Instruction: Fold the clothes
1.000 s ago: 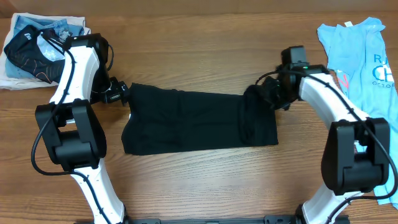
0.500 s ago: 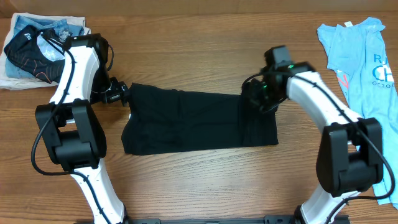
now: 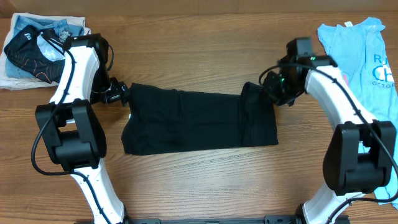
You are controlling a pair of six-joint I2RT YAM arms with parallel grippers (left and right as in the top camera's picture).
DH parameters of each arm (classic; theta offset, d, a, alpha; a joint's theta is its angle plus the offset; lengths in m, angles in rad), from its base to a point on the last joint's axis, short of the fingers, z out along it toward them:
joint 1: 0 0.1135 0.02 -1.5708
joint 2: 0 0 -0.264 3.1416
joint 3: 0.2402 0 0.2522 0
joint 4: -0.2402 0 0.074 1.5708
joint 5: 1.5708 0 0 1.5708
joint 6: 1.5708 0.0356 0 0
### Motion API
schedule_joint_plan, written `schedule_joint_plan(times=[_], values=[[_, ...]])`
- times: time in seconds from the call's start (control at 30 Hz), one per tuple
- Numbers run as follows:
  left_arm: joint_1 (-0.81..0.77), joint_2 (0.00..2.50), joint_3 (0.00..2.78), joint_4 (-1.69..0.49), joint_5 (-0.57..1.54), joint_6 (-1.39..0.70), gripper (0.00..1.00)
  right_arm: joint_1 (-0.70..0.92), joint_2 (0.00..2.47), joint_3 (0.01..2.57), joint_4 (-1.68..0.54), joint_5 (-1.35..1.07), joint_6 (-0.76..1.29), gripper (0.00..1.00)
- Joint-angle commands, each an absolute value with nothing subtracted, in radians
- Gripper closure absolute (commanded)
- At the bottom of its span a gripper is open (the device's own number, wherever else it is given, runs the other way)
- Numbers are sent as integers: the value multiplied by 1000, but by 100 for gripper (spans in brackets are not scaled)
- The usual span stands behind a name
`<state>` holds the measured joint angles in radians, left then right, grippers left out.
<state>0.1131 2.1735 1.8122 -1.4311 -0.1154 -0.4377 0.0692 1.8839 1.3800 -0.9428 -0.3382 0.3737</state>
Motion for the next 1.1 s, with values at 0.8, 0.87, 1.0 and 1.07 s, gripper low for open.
schedule_joint_plan(times=[0.8, 0.87, 1.0, 1.07], values=[[105, 2177, 1806, -1431, -104, -423, 0, 119, 1874, 1429, -994, -434, 392, 87], [104, 2177, 1806, -1431, -104, -423, 0, 84, 1874, 1454, -992, -427, 392, 76], [104, 2177, 1806, -1427, -103, -423, 0, 29, 1877, 1450, -949, -400, 392, 71], [104, 2177, 1806, -1424, -103, -423, 0, 26, 1878, 1439, -935, -382, 393, 71]])
